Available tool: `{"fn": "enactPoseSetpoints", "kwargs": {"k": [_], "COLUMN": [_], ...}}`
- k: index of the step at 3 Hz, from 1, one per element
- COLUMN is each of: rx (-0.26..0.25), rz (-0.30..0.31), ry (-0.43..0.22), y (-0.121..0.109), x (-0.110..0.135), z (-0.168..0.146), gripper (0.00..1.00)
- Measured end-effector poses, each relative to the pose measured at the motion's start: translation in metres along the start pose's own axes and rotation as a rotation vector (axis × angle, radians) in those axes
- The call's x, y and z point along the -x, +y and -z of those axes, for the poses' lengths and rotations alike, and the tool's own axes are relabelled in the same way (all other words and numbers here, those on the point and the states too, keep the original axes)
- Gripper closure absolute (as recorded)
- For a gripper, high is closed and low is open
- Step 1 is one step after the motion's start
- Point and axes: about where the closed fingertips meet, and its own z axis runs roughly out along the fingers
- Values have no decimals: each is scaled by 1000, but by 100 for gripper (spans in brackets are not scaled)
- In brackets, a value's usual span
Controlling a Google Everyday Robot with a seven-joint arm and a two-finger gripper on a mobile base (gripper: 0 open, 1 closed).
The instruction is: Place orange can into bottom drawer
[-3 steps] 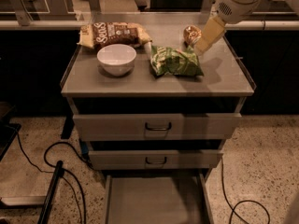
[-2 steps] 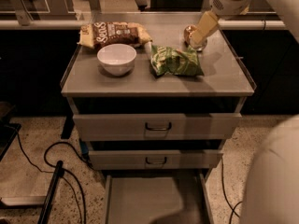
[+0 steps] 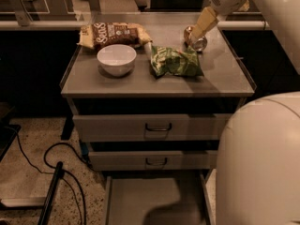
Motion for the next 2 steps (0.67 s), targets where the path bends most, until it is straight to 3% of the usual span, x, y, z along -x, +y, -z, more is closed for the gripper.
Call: {"fn": "enactPoseSetpoints", "kwargs": {"k": [2], "rx": [-7], "rz": [-88], "ry": [-3], "y": [-45], "x": [-10], "z": [-41], "gripper": [0]}}
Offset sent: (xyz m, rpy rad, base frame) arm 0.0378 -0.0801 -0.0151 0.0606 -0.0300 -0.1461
